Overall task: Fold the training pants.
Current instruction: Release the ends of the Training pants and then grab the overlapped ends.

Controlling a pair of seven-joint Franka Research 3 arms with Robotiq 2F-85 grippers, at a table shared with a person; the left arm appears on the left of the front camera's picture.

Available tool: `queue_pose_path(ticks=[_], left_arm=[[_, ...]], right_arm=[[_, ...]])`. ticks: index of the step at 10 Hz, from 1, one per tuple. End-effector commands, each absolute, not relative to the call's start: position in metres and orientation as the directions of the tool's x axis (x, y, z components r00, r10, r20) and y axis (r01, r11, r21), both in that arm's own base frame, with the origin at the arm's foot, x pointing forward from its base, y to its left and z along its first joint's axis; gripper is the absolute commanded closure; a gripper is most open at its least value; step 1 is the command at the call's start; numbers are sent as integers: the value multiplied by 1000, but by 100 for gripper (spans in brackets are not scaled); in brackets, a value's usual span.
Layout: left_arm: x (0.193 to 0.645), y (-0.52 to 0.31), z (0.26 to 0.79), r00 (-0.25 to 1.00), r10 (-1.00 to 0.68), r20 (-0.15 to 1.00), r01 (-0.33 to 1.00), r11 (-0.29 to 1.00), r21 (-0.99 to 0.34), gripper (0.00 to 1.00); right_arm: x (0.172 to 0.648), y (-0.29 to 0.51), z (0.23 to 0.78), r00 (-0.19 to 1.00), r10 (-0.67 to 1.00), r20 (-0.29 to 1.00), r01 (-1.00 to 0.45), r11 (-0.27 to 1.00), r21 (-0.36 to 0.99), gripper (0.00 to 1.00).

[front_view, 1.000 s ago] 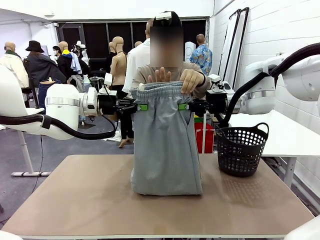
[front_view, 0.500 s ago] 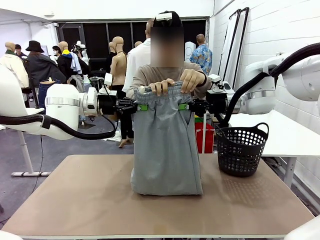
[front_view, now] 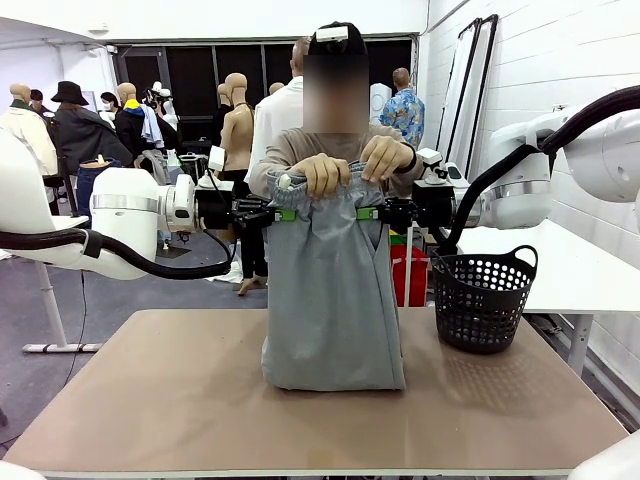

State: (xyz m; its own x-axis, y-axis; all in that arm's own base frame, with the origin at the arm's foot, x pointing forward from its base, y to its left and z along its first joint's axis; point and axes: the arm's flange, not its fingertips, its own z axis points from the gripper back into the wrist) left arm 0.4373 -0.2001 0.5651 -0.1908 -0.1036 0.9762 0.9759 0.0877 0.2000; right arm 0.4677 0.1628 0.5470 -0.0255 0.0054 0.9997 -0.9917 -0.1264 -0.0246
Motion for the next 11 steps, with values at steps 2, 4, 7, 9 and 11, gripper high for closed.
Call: queue_pose_path(ticks=[2,4,7,9,11], left_arm=[[435,-200,567,-196,-98,976,975,85,205,100],[435,-200,567,-196,-98,976,975,85,205,100],[435,-200,567,-196,-98,976,975,85,205,100],[435,-200,567,-196,-98,976,975,85,205,100],[435,-200,567,-196,-98,976,975,85,205,100]], right_arm=[[467,164,548,-30,4,1000,-991,-130,-29,100],[467,164,548,-30,4,1000,-991,-130,-29,100],[467,164,548,-30,4,1000,-991,-130,-29,100],[467,164,548,-30,4,1000,-991,-130,-29,100],[467,164,548,-30,4,1000,-991,-130,-29,100]])
